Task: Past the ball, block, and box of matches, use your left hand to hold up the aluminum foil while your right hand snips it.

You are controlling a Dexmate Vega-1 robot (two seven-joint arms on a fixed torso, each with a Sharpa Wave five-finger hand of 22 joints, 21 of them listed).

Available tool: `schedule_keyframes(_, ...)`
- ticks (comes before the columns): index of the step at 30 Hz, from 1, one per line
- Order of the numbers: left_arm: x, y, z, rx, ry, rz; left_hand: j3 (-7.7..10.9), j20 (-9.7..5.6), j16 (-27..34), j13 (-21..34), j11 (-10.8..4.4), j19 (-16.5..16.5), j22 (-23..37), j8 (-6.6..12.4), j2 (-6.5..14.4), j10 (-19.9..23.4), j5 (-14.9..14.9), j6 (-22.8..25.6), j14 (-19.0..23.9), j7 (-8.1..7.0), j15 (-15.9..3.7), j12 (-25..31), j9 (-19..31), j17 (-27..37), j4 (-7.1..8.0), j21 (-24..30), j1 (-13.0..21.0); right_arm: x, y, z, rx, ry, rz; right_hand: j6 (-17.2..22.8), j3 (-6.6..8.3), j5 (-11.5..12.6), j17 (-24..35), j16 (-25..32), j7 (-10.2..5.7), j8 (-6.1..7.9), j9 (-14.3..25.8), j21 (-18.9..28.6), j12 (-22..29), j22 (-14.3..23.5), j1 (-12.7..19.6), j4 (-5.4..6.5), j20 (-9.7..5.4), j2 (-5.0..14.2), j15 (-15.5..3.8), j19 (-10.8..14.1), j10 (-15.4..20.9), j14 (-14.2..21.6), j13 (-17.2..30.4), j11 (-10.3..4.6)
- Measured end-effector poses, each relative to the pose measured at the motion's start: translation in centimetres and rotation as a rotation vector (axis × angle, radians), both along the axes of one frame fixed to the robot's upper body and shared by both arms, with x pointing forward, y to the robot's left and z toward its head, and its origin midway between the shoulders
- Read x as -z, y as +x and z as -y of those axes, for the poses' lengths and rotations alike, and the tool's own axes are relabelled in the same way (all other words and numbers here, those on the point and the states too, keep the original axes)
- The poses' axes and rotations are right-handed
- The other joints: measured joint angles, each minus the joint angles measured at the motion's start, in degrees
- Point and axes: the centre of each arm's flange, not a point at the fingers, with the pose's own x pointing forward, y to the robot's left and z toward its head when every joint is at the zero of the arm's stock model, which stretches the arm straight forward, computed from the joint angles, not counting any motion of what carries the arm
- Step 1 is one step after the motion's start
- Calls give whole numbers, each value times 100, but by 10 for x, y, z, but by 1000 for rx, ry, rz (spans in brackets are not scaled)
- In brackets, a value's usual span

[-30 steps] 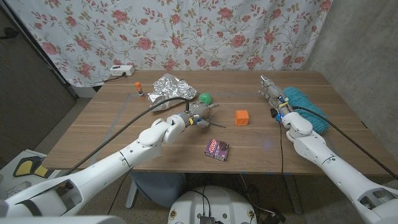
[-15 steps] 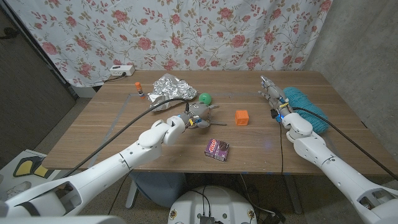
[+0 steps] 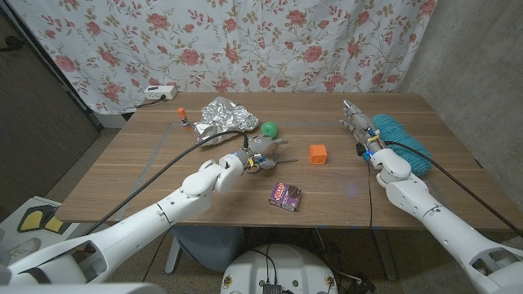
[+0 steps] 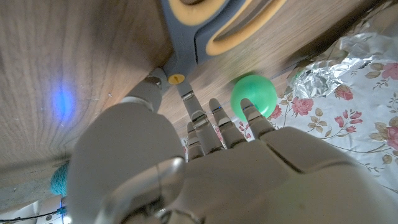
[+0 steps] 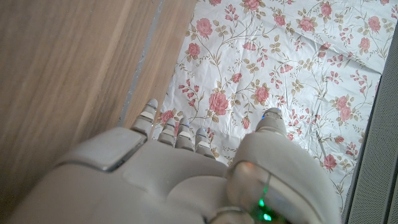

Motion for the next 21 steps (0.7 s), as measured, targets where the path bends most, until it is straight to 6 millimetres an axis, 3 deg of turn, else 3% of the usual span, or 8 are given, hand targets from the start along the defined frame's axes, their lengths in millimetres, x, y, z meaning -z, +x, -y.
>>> schedule_keyframes(13,-3,0,-5,0,-23,23,-178,63,271,-1,61,63,0,-166,97,60,65,-214,291,-5,-31,1,0,315,89,0,8,-1,1,0,0,1,1,0,42,0,0,0,0,0,0,0,0,0,0,7,0,0,0,0,0,0,0,0)
schedule_keyframes(21,-6,1,-8,1,-42,41,-281,64,457,-1,-4,126,0,-232,132,-5,144,-475,385,23,-42,66,0,595,81,0,-27,-2,2,0,0,0,-1,0,41,0,0,0,0,0,0,0,0,0,-1,7,0,-1,0,0,0,0,0,0)
